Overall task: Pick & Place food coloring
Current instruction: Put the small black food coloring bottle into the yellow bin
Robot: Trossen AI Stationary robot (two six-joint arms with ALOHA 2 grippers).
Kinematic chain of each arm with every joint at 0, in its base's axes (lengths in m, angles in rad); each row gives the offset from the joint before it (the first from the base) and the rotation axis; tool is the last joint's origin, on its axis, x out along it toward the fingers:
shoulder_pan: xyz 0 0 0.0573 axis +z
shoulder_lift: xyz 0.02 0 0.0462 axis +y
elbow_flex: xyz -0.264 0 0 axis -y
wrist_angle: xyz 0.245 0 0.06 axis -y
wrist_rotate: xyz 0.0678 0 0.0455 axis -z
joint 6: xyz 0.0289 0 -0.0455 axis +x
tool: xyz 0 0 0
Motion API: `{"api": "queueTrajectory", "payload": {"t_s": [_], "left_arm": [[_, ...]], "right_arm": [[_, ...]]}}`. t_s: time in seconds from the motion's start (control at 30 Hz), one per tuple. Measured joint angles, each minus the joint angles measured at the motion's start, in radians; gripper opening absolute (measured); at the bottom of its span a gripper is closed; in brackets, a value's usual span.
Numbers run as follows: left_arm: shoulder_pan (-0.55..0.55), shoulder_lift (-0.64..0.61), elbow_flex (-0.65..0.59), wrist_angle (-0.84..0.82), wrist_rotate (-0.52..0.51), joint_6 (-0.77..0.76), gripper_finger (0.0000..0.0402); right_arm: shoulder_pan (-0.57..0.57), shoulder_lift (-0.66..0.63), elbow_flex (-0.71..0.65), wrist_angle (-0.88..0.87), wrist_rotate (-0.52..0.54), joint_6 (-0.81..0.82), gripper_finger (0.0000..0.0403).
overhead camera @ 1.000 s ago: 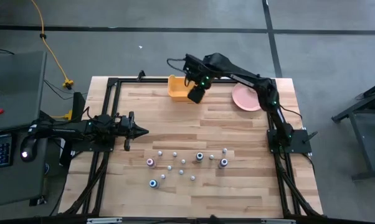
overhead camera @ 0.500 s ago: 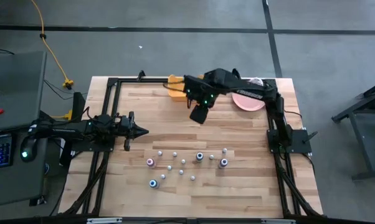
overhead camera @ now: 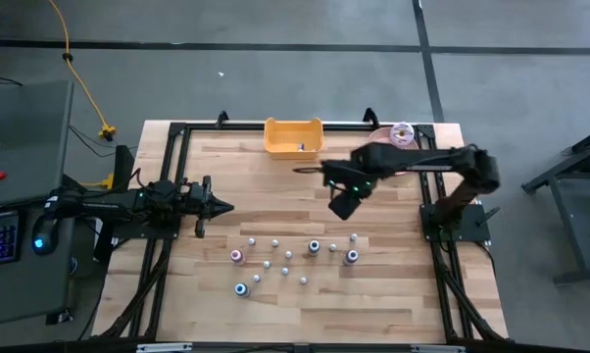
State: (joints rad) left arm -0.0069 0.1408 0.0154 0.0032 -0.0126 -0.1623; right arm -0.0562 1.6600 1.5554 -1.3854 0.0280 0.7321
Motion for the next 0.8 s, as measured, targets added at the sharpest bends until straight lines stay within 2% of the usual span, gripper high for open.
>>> {"api": "queueTrajectory", "payload": {"t_s": [0.2, 0.33, 0.6, 0.8], "left_arm": [[0.0, 0.0, 0.0, 0.0, 0.0, 0.0, 0.0001], [0.0, 0.0, 0.0, 0.0, 0.0, 0.0, 0.0001], [0.0, 0.0, 0.0, 0.0, 0.001, 0.0, 0.0001], [0.0, 0.0, 0.0, 0.0, 0.001, 0.0, 0.0001]], "right_arm": [[0.06, -0.149, -0.301, 0.192, -0.023, 0.28, 0.0134], [0.097, -0.206, -0.438, 0.304, -0.019, 0.417, 0.0134], [0.156, -0.219, -0.549, 0.478, -0.009, 0.5, 0.014], [0.175, -0.218, -0.569, 0.519, -0.01, 0.503, 0.0187]]}}
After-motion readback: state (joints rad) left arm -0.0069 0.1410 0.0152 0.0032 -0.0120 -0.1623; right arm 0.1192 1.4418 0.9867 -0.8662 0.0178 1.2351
